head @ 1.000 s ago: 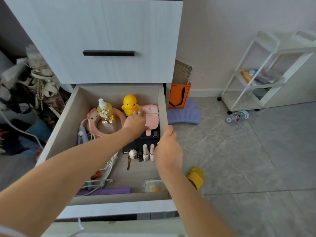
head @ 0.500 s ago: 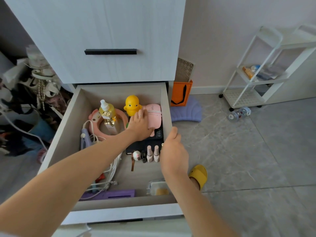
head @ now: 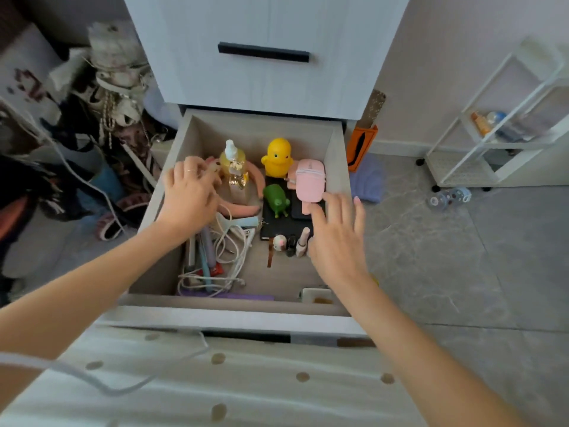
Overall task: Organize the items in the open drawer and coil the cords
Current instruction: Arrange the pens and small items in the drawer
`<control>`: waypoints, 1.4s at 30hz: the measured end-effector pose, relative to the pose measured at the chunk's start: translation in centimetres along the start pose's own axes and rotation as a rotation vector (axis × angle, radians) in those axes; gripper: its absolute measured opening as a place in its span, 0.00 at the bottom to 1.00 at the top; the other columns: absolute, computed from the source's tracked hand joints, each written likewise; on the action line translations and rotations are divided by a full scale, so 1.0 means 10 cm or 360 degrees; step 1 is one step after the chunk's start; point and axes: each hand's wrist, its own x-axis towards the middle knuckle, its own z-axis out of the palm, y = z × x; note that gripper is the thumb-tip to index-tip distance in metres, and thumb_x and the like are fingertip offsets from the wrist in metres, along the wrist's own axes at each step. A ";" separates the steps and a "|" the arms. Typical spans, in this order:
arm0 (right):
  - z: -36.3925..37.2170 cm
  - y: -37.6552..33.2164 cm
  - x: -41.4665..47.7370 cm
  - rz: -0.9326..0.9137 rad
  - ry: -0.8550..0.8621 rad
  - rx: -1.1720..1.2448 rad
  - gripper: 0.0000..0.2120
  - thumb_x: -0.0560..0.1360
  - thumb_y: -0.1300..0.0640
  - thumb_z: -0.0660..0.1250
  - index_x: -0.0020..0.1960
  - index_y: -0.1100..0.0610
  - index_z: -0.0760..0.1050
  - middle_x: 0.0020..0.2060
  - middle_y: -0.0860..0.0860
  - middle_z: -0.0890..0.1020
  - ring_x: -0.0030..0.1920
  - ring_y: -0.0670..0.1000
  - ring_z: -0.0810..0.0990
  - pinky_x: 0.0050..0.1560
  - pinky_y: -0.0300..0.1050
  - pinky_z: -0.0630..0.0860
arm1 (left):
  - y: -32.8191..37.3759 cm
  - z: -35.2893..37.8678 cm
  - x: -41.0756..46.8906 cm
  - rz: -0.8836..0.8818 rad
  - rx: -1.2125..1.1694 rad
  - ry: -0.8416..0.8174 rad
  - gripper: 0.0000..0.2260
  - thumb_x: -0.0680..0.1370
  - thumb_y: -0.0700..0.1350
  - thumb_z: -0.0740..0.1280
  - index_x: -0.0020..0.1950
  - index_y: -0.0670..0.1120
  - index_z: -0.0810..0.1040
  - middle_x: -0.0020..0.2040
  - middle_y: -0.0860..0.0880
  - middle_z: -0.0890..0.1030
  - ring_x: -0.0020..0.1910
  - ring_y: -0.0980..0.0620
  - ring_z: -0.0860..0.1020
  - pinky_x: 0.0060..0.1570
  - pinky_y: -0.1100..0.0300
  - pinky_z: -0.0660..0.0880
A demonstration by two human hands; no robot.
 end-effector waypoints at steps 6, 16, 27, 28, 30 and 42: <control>-0.22 -0.44 -0.11 -0.0370 -0.0768 0.0617 0.09 0.76 0.60 0.59 0.48 0.52 0.78 0.43 0.48 0.80 0.44 0.54 0.78 0.53 0.54 0.73 | -0.13 -0.04 -0.21 0.0144 0.0313 -0.0107 0.14 0.71 0.39 0.61 0.54 0.39 0.78 0.56 0.39 0.75 0.53 0.39 0.72 0.55 0.48 0.59; 0.42 -1.01 0.77 -0.0033 -0.1011 0.0313 0.18 0.77 0.67 0.57 0.66 0.63 0.66 0.60 0.58 0.72 0.57 0.59 0.75 0.43 0.49 0.69 | -0.35 -0.09 -0.09 -0.0035 -0.0047 0.0149 0.10 0.65 0.30 0.65 0.39 0.44 0.79 0.42 0.44 0.79 0.44 0.40 0.76 0.51 0.55 0.60; 0.71 -0.96 0.88 -0.0286 -0.1156 0.0504 0.09 0.76 0.55 0.63 0.52 0.59 0.77 0.55 0.57 0.75 0.55 0.57 0.73 0.42 0.46 0.68 | -0.36 0.00 -0.07 -0.0090 -0.0240 0.0146 0.13 0.65 0.28 0.64 0.42 0.42 0.80 0.45 0.43 0.79 0.50 0.40 0.75 0.53 0.52 0.65; 0.63 -0.95 0.86 -0.0276 -0.1147 0.0726 0.08 0.76 0.54 0.64 0.49 0.58 0.77 0.52 0.55 0.76 0.53 0.54 0.75 0.42 0.44 0.69 | -0.37 0.00 -0.06 -0.0030 -0.0252 0.0134 0.13 0.65 0.28 0.64 0.44 0.42 0.80 0.46 0.42 0.79 0.50 0.39 0.75 0.53 0.51 0.66; 0.44 -0.96 0.82 -0.0194 -0.1141 0.1273 0.12 0.78 0.54 0.63 0.60 0.49 0.77 0.53 0.45 0.79 0.50 0.40 0.77 0.45 0.36 0.71 | -0.37 0.01 -0.03 0.0192 -0.0329 0.0063 0.13 0.67 0.31 0.62 0.47 0.41 0.81 0.48 0.42 0.80 0.50 0.39 0.77 0.53 0.49 0.70; 0.36 -0.90 0.69 0.0295 -0.1295 0.1871 0.17 0.83 0.52 0.51 0.50 0.52 0.78 0.45 0.47 0.82 0.46 0.48 0.80 0.50 0.43 0.74 | -0.29 -0.07 -0.16 0.0583 -0.0326 -0.0926 0.03 0.73 0.46 0.61 0.40 0.50 0.68 0.36 0.54 0.72 0.43 0.52 0.70 0.49 0.58 0.64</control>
